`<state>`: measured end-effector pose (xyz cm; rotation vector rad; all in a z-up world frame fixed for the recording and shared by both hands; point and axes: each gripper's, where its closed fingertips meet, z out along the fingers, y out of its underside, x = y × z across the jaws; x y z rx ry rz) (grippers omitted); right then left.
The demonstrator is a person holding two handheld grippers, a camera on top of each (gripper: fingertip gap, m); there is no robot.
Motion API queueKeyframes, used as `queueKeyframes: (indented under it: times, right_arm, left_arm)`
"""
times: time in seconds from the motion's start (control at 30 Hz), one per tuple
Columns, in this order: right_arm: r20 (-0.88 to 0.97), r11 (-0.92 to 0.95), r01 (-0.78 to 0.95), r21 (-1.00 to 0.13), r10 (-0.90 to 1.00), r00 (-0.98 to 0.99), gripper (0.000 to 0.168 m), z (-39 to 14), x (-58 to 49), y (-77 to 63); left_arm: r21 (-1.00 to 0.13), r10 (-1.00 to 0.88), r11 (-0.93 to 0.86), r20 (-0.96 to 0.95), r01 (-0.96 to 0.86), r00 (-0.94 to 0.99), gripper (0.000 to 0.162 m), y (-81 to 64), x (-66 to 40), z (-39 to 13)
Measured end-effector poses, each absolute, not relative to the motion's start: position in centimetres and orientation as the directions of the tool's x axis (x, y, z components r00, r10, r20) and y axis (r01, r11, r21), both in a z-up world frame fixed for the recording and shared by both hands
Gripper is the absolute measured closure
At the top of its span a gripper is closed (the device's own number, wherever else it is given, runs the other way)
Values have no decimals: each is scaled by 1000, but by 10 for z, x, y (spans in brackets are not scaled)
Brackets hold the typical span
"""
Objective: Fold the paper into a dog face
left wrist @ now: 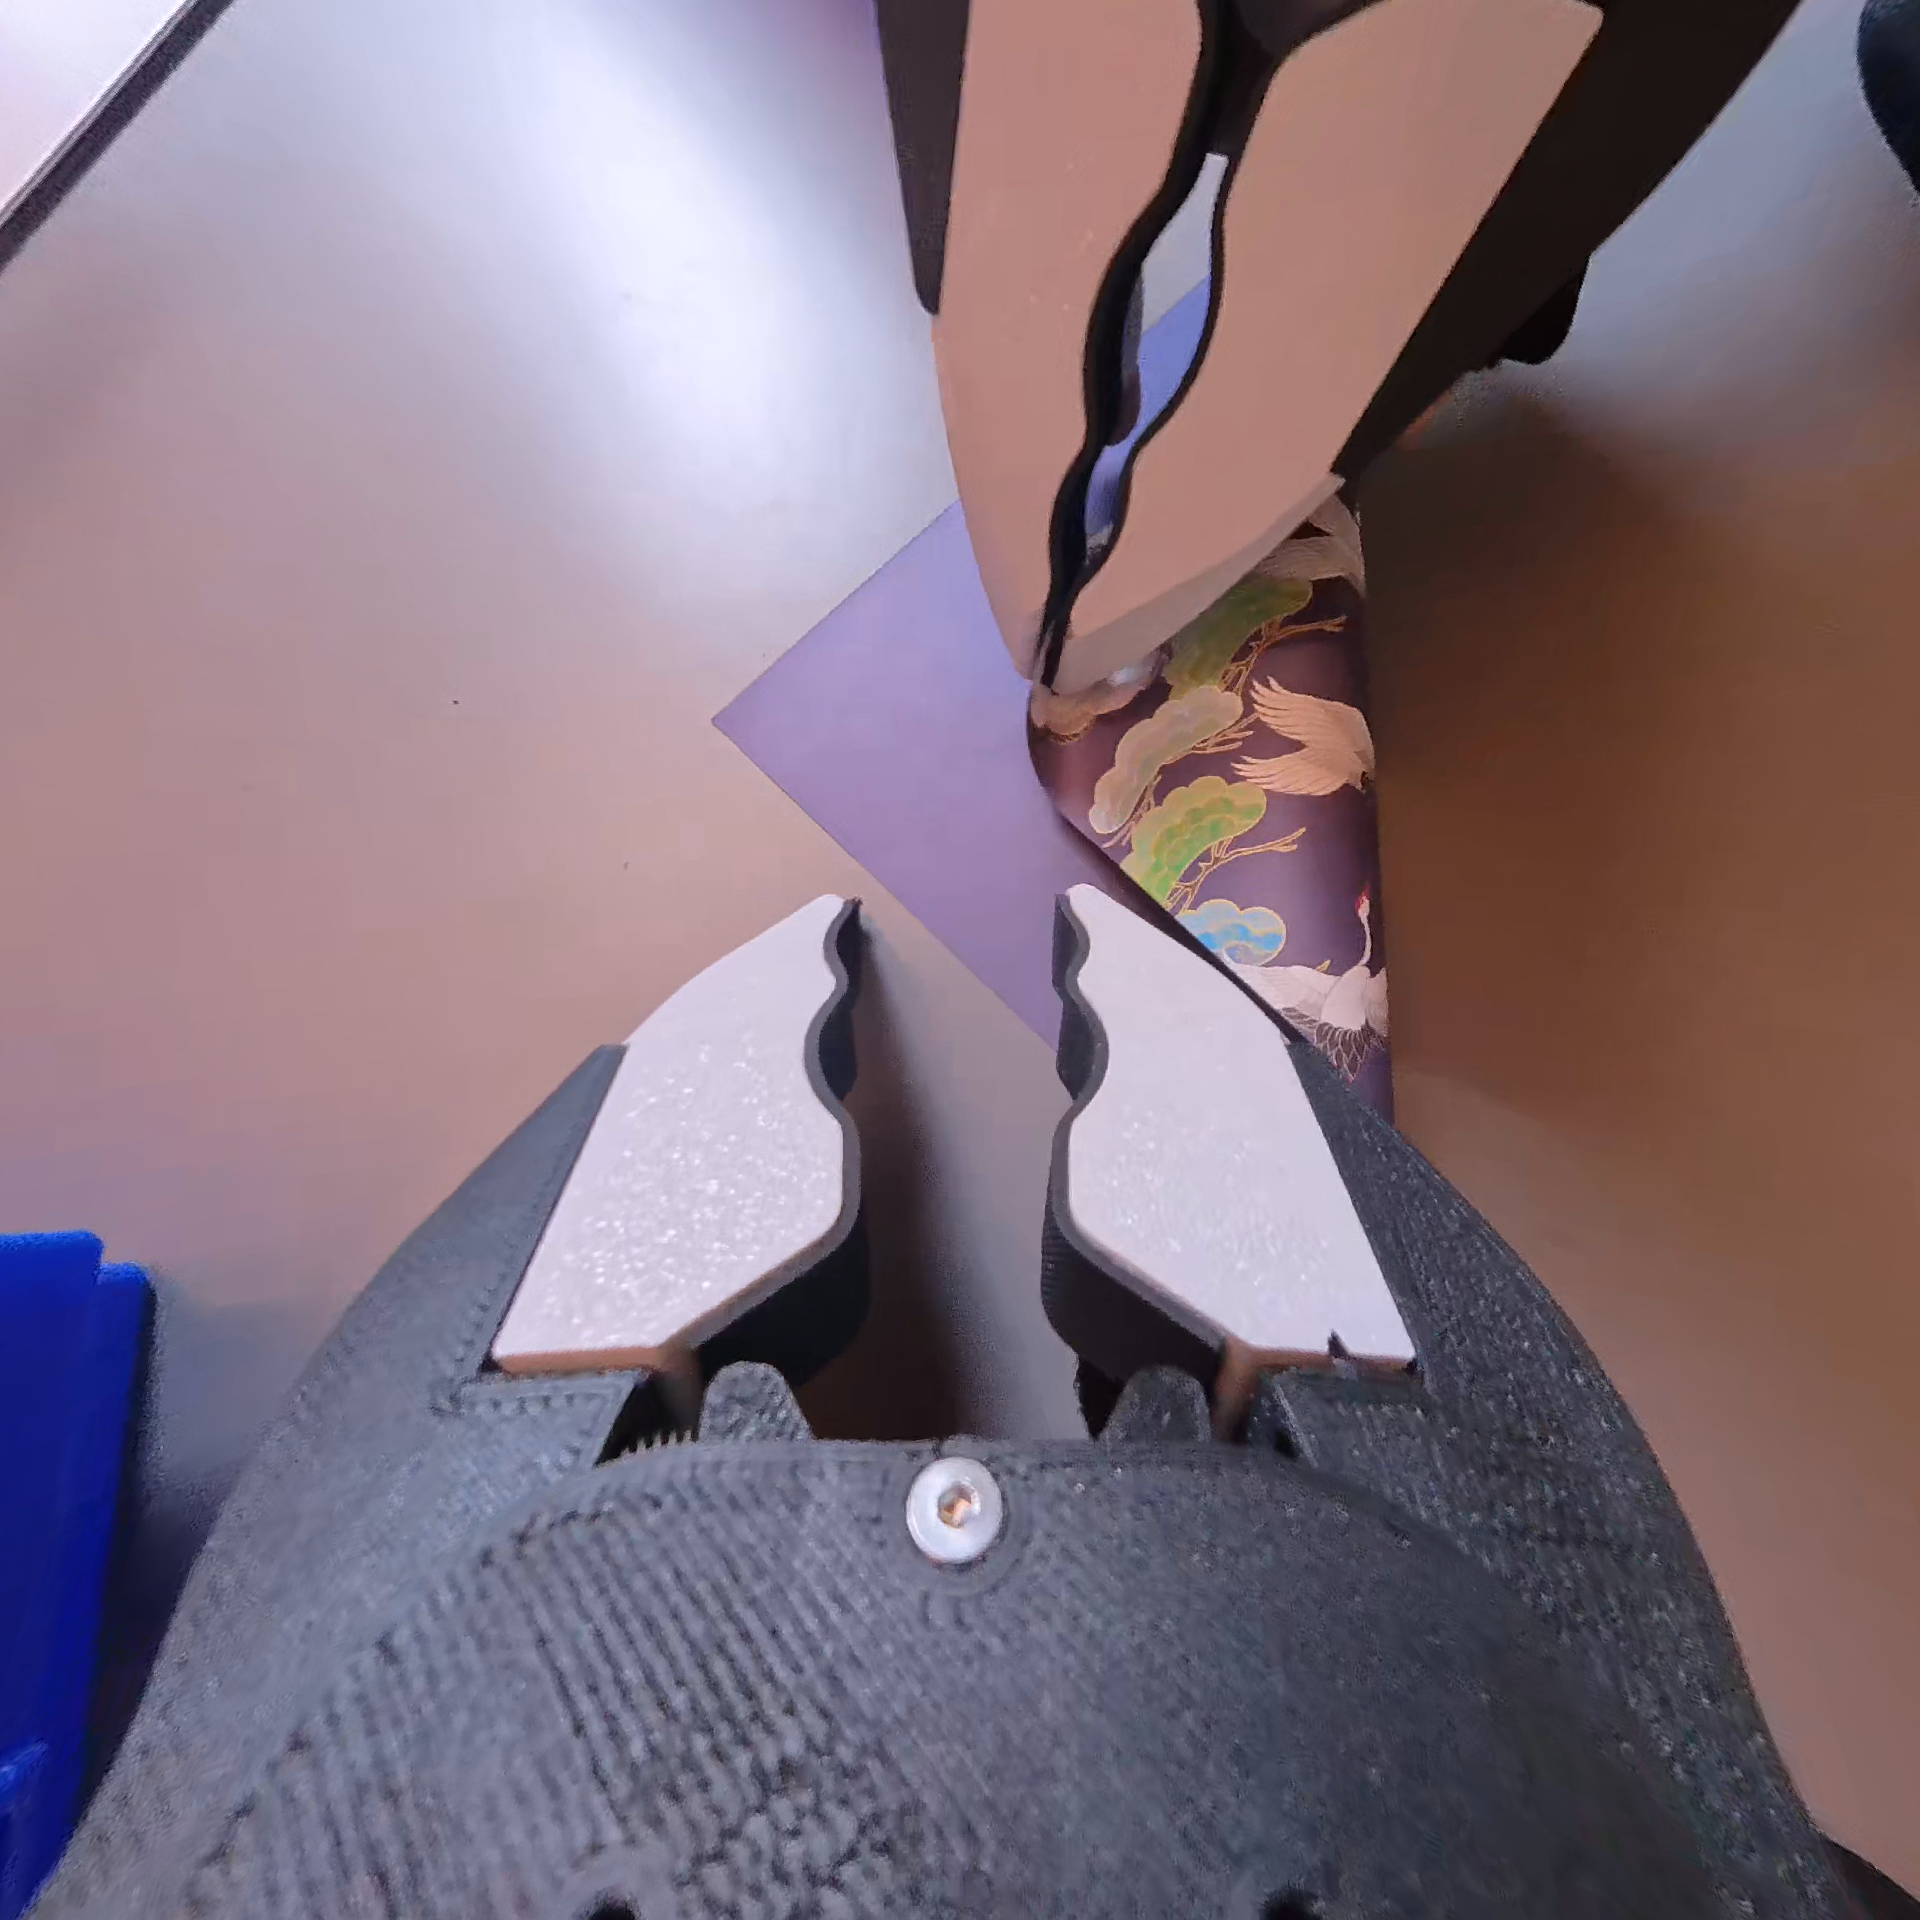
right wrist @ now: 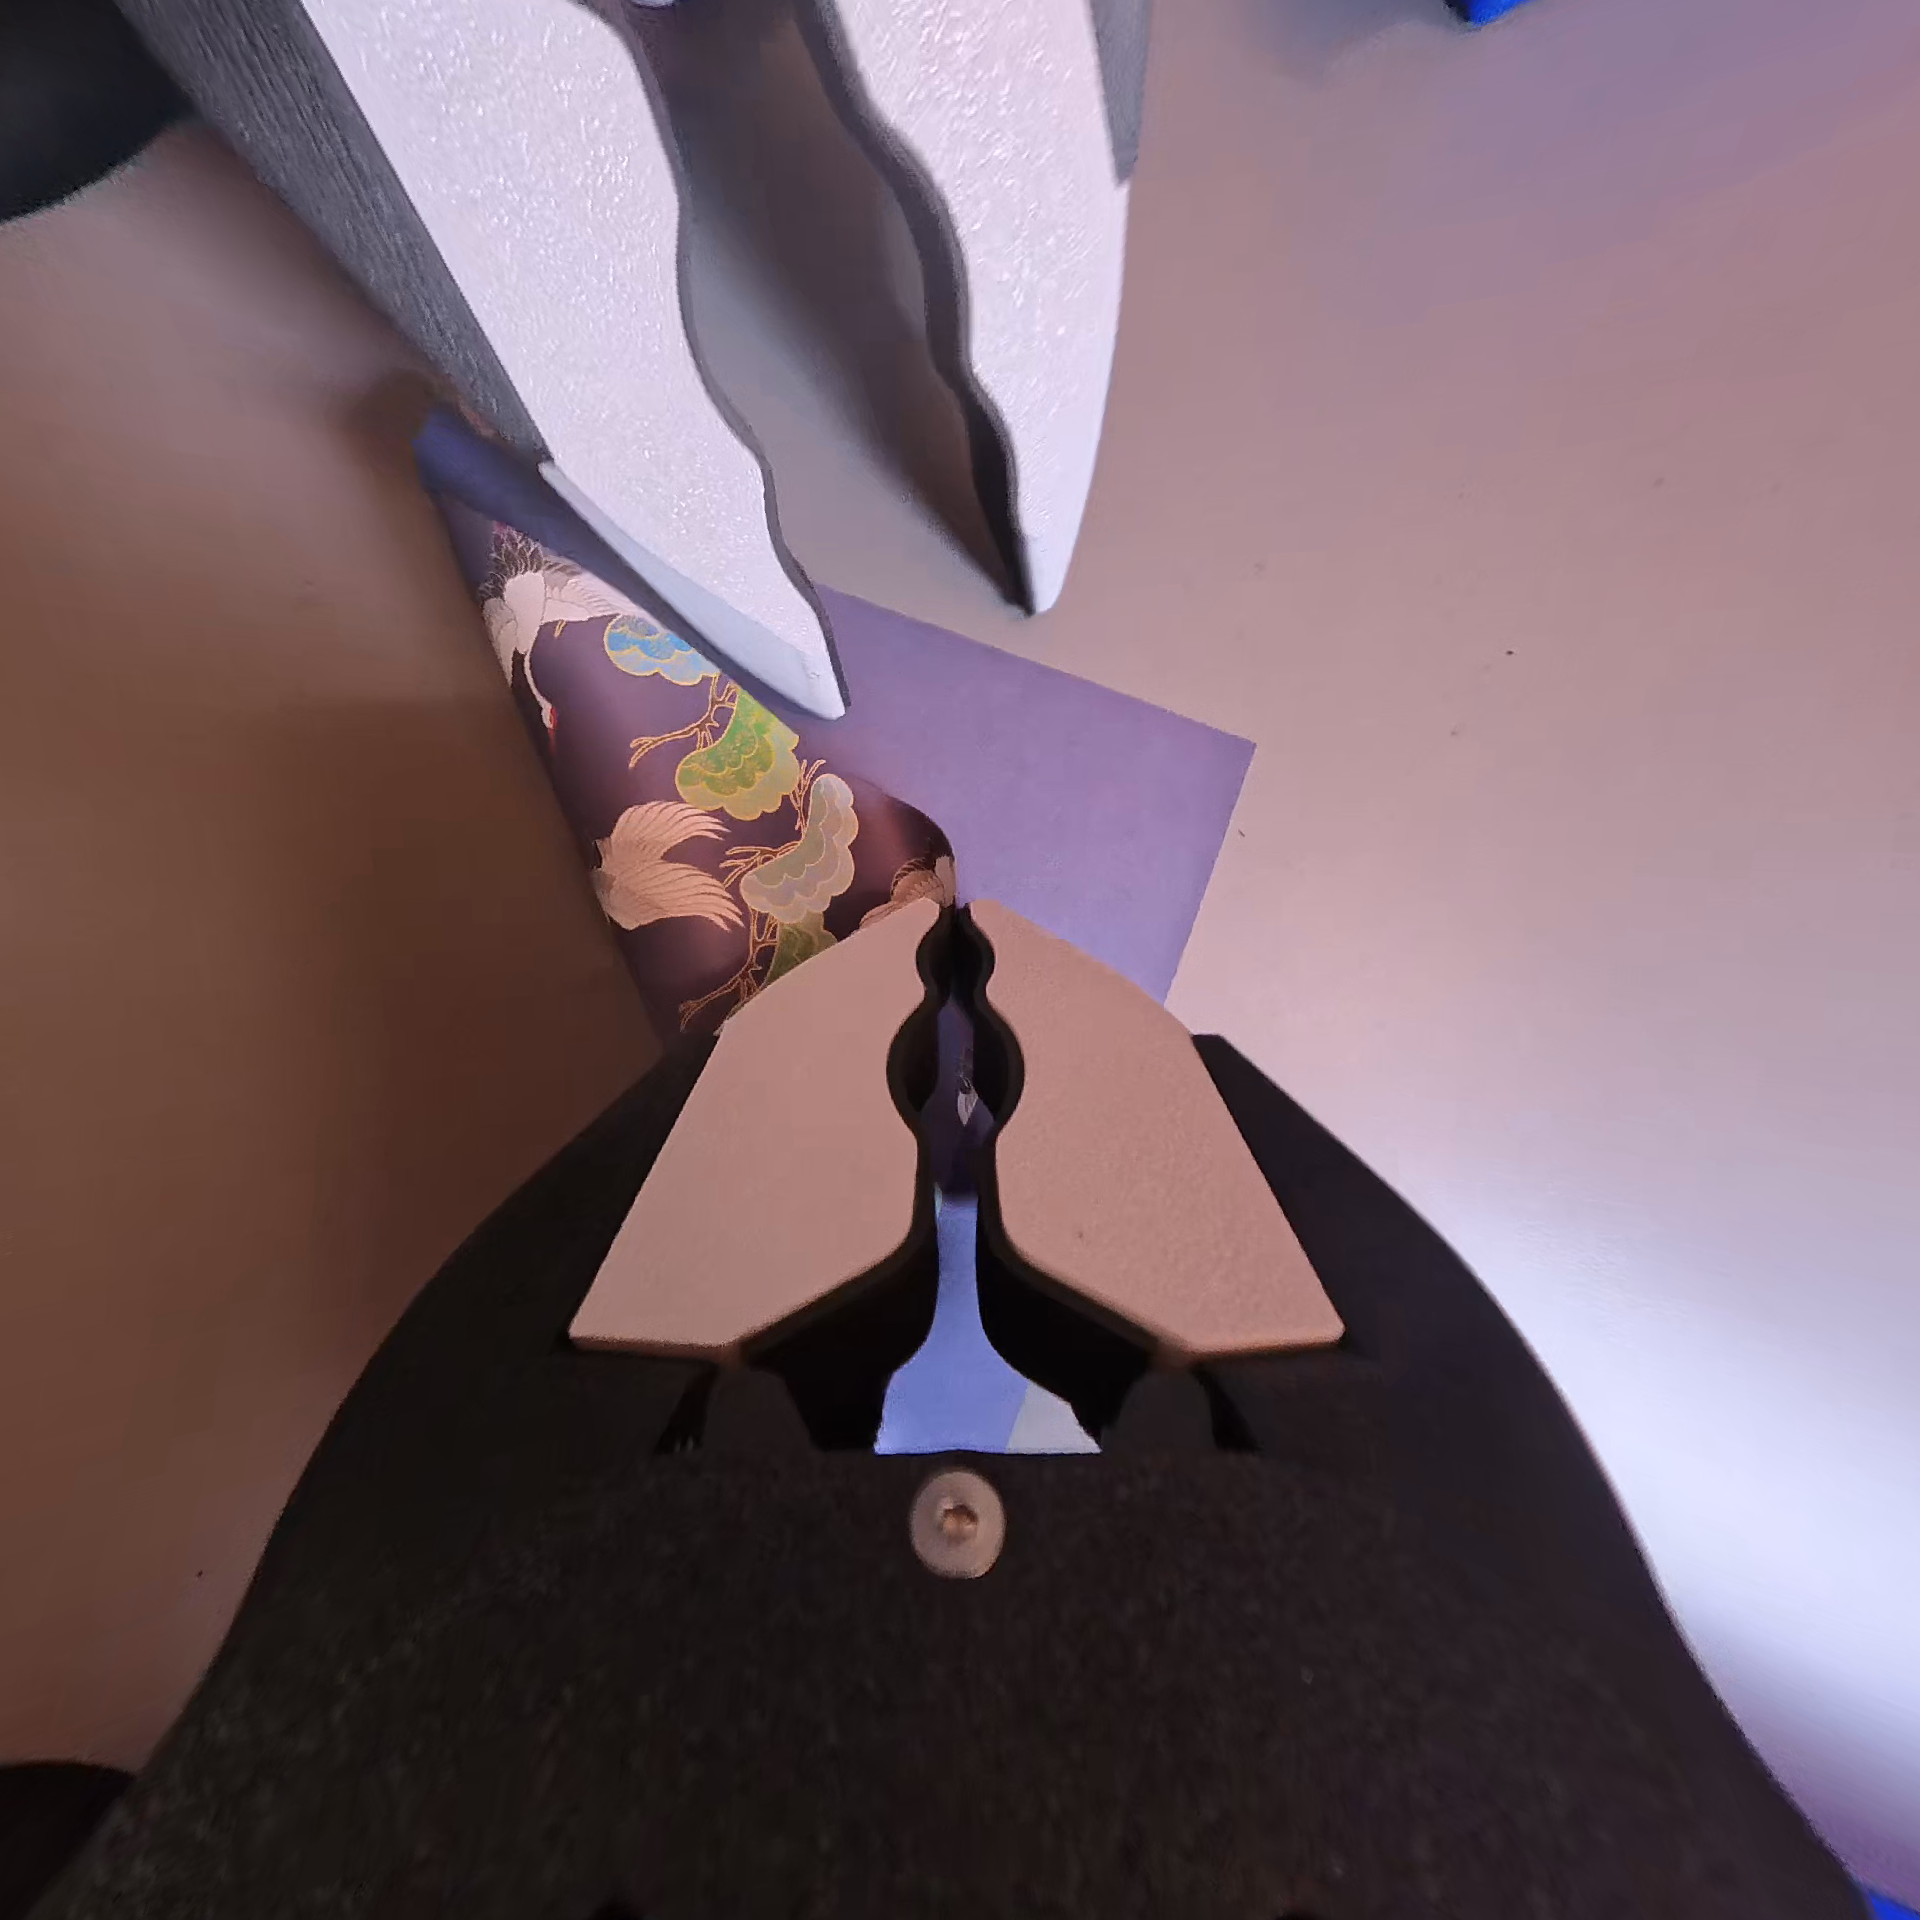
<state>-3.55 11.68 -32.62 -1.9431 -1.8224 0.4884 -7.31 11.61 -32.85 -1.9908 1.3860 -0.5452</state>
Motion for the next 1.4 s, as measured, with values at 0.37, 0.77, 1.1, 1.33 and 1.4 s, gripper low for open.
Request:
queueKeyframes:
  times: [0.37, 0.77, 1.1, 1.33, 1.4]
  right_arm:
    - [142, 125, 854, -506, 988, -61, 166, -323, -57, 140]
    - [123, 56, 864, -501, 992, 7, 168, -329, -49, 132]
    - [44, -75, 854, -514, 993, 114, 168, -329, -21, 83]
    - [76, -77, 828, -556, 987, 143, 168, -321, -20, 98]
    - [99, -67, 826, -560, 984, 148, 168, -322, -22, 108]
  left_arm:
    - [-705, -948, -208, -27, -678, 318, 134, 112, -71, -328]
    - [-725, -928, -231, -36, -649, 370, 125, 137, -78, -327]
    - [-707, -961, -80, -133, -702, 244, 145, 117, -54, -327]
    - [-700, -972, -66, -115, -711, 203, 160, 109, -52, -329]
    - [-699, -973, -69, -110, -712, 202, 160, 109, -52, -328]
